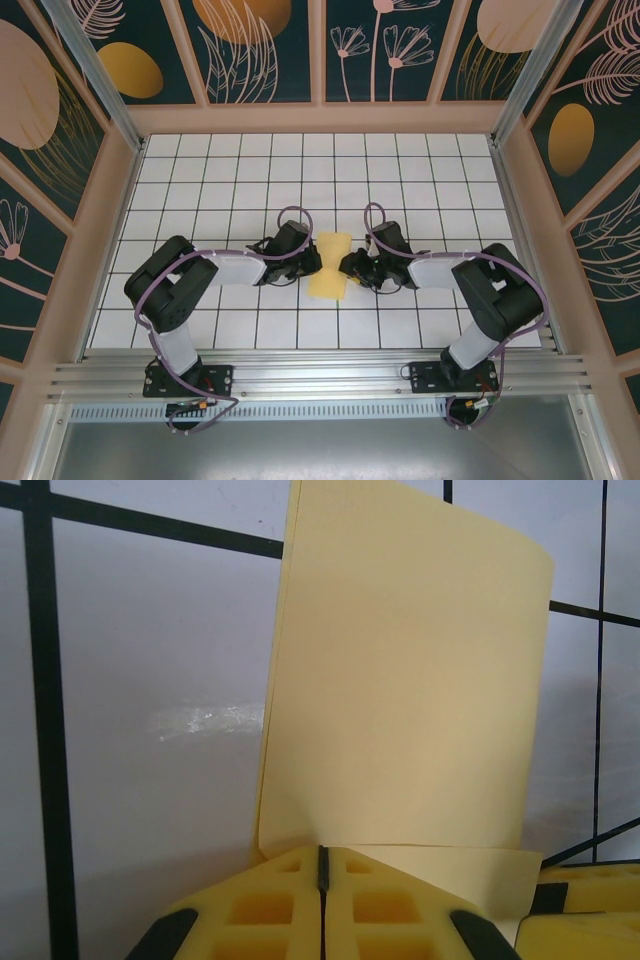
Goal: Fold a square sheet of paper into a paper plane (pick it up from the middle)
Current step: Fold the triangle a second time at the center of the table, then turn over the square sheet of paper at the center of the table.
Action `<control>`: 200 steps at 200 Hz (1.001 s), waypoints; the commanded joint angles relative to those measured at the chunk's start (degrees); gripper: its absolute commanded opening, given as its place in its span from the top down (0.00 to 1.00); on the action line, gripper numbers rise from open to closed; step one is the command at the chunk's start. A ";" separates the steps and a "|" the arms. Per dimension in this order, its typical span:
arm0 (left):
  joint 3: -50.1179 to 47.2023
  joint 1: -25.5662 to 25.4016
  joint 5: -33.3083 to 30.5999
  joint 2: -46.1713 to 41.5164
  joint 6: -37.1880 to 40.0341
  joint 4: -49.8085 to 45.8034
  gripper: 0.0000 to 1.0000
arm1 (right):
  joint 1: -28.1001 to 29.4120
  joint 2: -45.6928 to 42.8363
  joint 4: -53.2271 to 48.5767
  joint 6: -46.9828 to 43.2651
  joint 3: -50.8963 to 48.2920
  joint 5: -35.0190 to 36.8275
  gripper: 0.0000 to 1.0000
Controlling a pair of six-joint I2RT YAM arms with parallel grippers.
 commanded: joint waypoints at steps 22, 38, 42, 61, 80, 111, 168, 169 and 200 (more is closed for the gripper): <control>-0.21 0.42 -0.36 1.67 1.00 -1.74 0.92 | 0.17 0.43 3.84 0.47 -0.94 -2.18 0.65; -0.32 0.39 -0.42 1.46 0.93 -1.74 0.92 | 0.18 0.33 4.37 0.09 -1.15 -2.29 0.65; -0.33 0.36 -0.49 1.30 0.92 -1.67 0.92 | 0.15 0.33 4.55 -0.02 -1.23 -2.36 0.65; -0.33 0.39 -0.25 0.92 0.69 -1.47 0.92 | 0.16 0.39 5.95 -0.18 -1.89 -2.96 0.66; -0.33 0.37 -0.22 0.41 0.57 -1.32 0.92 | 0.16 0.51 7.65 -0.23 -2.56 -3.65 0.66; -0.09 0.39 -0.05 -0.08 0.29 -1.21 0.91 | 0.25 0.69 10.25 -0.33 -3.40 -4.30 0.67; -0.49 0.34 -0.15 -1.25 -0.30 -1.21 0.91 | 0.27 1.32 15.12 -0.18 -4.49 -4.87 0.71; -0.50 0.38 -0.19 -1.30 -0.30 -1.21 0.91 | 0.26 1.36 15.18 -0.18 -4.48 -4.84 0.71; -0.65 0.42 -0.54 -2.29 -0.39 -1.54 0.90 | 0.24 2.66 16.37 0.00 -4.38 -5.17 0.72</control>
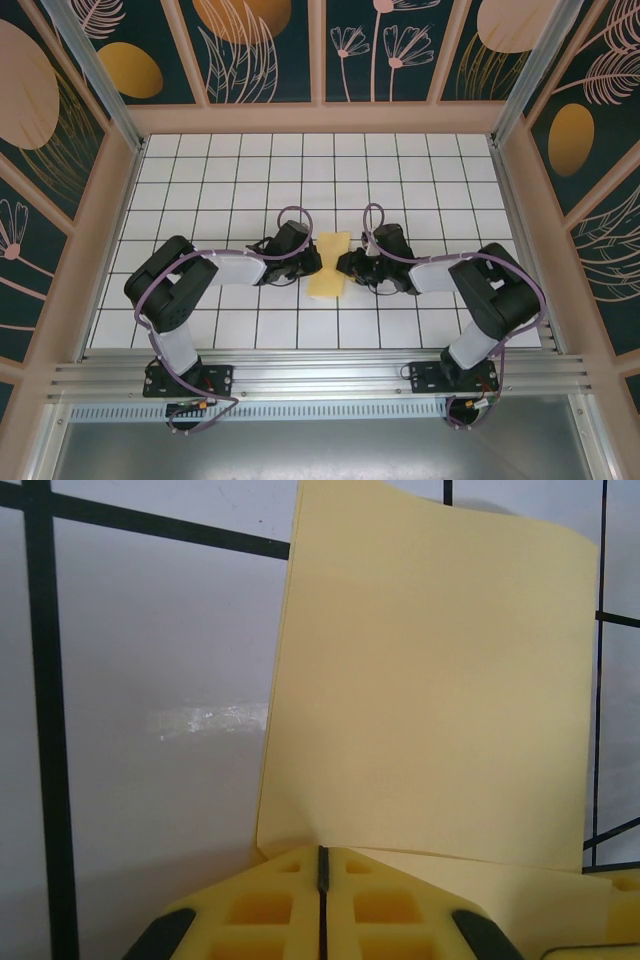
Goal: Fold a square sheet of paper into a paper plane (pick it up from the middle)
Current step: Turn over the square sheet of paper at the center of the table.
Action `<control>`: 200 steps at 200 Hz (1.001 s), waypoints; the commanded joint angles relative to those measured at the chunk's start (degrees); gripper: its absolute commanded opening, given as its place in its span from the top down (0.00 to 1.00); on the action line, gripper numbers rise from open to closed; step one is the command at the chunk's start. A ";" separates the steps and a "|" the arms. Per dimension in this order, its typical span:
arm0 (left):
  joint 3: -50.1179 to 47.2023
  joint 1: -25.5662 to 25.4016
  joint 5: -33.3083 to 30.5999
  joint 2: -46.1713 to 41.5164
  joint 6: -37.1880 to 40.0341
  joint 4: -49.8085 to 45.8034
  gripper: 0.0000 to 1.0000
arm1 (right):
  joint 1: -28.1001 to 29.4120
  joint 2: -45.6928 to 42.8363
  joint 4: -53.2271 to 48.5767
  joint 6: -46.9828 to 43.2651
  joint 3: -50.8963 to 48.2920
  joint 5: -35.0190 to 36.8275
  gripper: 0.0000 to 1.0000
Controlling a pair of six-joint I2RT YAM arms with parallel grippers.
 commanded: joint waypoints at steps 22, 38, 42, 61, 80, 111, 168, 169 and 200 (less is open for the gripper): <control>-0.66 0.35 -0.92 -2.80 -0.50 -1.67 0.89 | 0.16 2.15 3.75 0.14 -0.81 -1.10 0.75; -0.77 0.34 -1.19 -3.60 -0.65 -1.84 0.89 | 0.11 2.04 3.99 0.28 -0.99 -0.89 0.78; -0.88 0.36 -1.36 -3.87 -0.80 -1.76 0.89 | 0.11 1.97 4.03 0.35 -0.99 -0.84 0.79; -1.66 0.36 -2.73 -6.78 -1.05 -1.74 0.87 | 0.11 0.97 3.07 0.10 -0.83 -1.04 0.88; -2.59 0.37 -4.83 -10.02 -1.37 -2.13 0.85 | 0.03 -1.16 -1.15 -1.42 0.44 0.11 0.94; -4.71 0.34 -10.55 -17.04 -1.94 -3.82 0.82 | 0.11 -7.25 -15.69 -6.10 5.17 4.92 0.99; -11.65 0.44 -22.69 -32.07 -2.97 -6.11 0.71 | 5.21 -14.32 -63.83 -17.51 29.29 38.95 0.98; -11.83 0.43 -22.88 -32.44 -2.97 -6.13 0.71 | 5.39 -14.22 -64.90 -17.45 29.79 39.63 0.98; -16.07 0.75 -27.15 -39.20 -4.65 -7.21 0.68 | 11.40 -6.64 -88.96 -10.57 43.65 57.85 0.98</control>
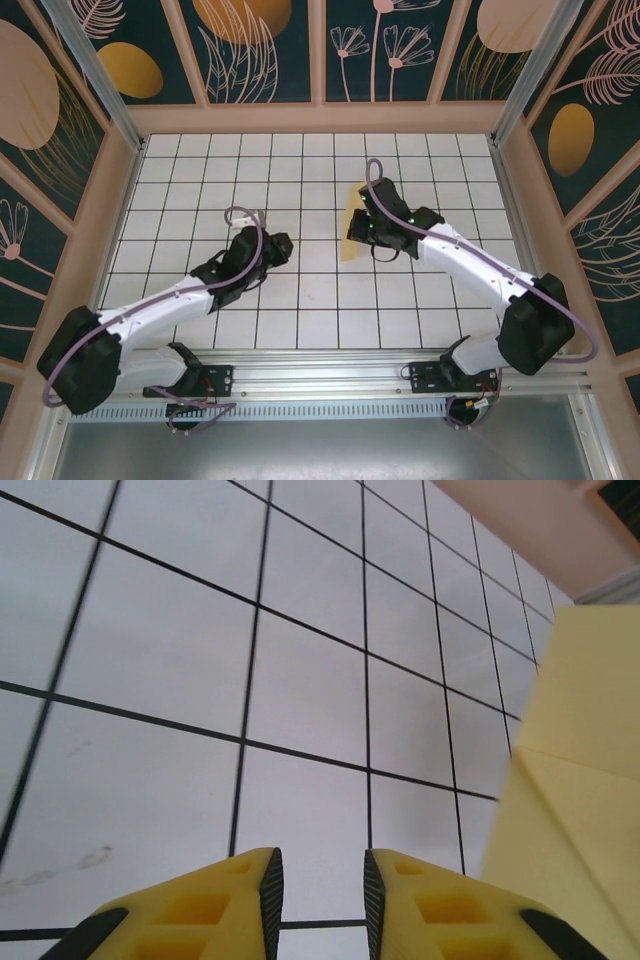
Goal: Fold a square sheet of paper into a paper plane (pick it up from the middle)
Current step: Turn over the square sheet of paper at the center of the table.
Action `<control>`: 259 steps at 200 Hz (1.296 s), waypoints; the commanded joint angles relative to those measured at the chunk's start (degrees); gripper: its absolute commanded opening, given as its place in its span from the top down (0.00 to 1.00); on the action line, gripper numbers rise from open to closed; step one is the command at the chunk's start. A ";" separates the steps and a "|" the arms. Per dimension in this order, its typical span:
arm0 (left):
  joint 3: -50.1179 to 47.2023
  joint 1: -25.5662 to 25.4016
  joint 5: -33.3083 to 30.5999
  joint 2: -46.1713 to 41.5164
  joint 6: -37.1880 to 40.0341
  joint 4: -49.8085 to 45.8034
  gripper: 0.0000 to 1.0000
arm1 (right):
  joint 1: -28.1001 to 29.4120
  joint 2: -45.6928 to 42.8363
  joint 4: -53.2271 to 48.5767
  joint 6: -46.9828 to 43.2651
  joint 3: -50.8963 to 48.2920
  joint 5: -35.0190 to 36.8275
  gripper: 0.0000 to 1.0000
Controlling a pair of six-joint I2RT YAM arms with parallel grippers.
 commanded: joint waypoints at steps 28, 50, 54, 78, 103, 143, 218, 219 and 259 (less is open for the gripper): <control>-6.88 0.75 -11.03 -11.12 -3.68 -4.59 0.66 | 9.79 16.40 -42.77 10.66 15.98 27.79 0.97; -9.37 1.00 -15.05 -18.09 -5.22 -8.08 0.66 | 12.46 23.39 -43.04 11.90 19.26 25.79 0.95; -9.88 1.07 -15.90 -19.49 -5.43 -8.85 0.66 | 12.81 24.76 -42.65 11.87 19.84 25.18 0.95; -12.95 1.19 -20.09 -28.41 -7.19 -12.80 0.63 | 14.58 32.68 -39.44 10.45 24.74 20.52 0.92; -14.52 1.25 -22.02 -35.58 -7.97 -16.77 0.62 | 15.75 42.07 -36.30 7.60 31.61 14.50 0.91; -13.03 1.35 -22.45 -38.18 -6.76 -21.10 0.61 | 16.51 50.08 -31.26 2.37 43.69 4.04 0.79; -7.08 1.36 -0.15 -14.73 1.33 -0.26 0.63 | 3.14 11.65 8.07 2.43 4.77 -9.35 0.51; -6.96 1.40 0.38 -14.04 1.43 0.05 0.63 | 2.83 11.12 8.62 2.61 3.67 -9.43 0.51; 6.39 1.39 19.28 12.29 4.94 7.92 0.77 | -7.94 -2.28 32.49 2.42 -22.82 -25.62 0.51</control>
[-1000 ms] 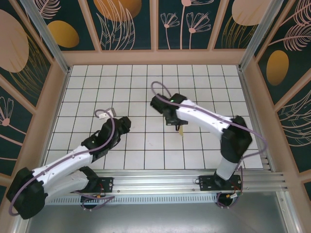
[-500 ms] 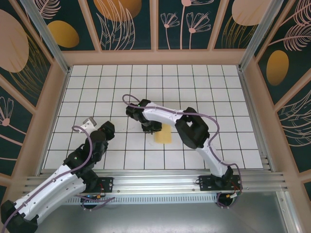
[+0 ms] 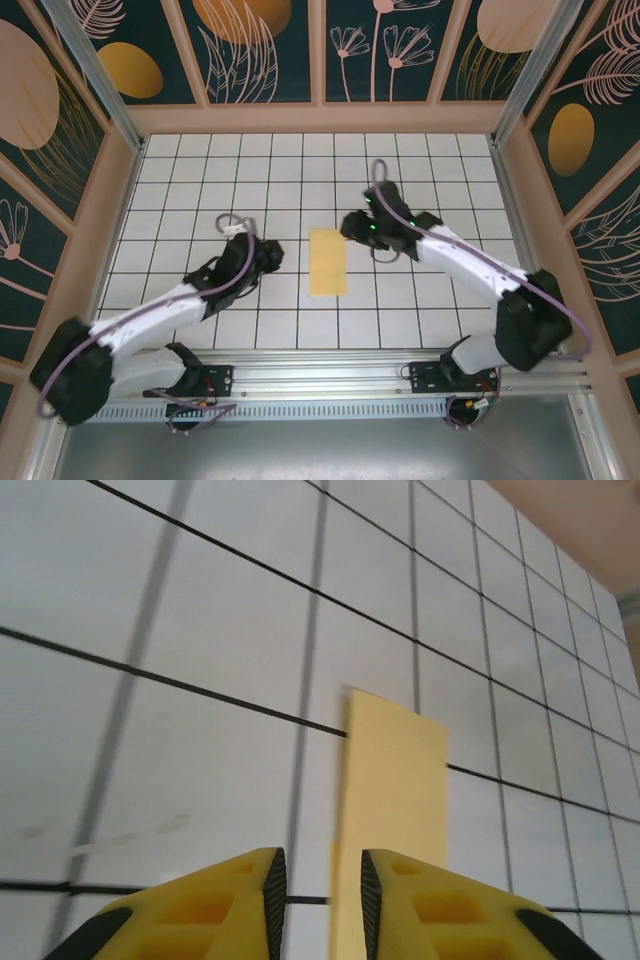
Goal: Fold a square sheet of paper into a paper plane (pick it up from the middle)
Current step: Turn over the square sheet of paper at the center of the table, then third fold the triangle at the center of the table.
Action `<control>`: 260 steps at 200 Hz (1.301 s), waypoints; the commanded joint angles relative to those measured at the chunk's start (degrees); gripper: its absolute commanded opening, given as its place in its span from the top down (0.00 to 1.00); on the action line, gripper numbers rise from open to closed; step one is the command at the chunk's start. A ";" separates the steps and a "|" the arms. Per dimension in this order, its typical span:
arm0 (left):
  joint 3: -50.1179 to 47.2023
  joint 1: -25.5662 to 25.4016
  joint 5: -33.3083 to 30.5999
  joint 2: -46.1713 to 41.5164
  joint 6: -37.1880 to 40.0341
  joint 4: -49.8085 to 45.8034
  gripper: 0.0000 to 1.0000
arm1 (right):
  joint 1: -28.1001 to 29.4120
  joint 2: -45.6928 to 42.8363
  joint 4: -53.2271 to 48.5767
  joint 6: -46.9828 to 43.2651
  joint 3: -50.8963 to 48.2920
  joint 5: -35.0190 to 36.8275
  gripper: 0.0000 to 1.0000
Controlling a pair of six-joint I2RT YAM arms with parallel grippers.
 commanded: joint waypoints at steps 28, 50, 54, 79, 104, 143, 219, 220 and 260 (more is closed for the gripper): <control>13.68 0.22 15.40 20.52 4.03 6.30 0.80 | -4.56 4.73 12.18 -2.98 -9.56 -18.91 0.55; 17.50 0.34 12.67 25.43 3.08 2.33 0.81 | -4.36 4.51 16.33 -2.13 -13.14 -21.33 0.55; 18.04 0.26 11.76 26.11 2.72 1.08 0.81 | -4.36 4.24 16.86 -1.90 -13.65 -21.46 0.54; 20.25 0.48 11.19 30.81 1.89 -0.82 0.82 | -4.36 3.84 16.79 -2.05 -14.82 -21.32 0.54; 21.33 0.45 10.96 33.77 1.78 -2.97 0.85 | -4.36 4.28 15.81 -2.41 -14.91 -21.02 0.54; 21.33 0.60 9.97 34.60 2.28 -3.96 0.85 | -3.49 4.95 16.42 -1.82 -15.20 -21.65 0.53; 21.29 1.22 10.08 34.47 4.08 -3.70 0.84 | -2.60 7.08 18.20 0.87 -16.23 -20.90 0.53; 21.29 1.18 10.19 34.53 4.08 -3.61 0.84 | -2.60 7.10 18.21 0.93 -16.23 -20.88 0.53; 21.27 1.22 11.26 35.78 4.29 -3.26 0.84 | -2.60 8.51 19.73 1.93 -16.23 -22.31 0.52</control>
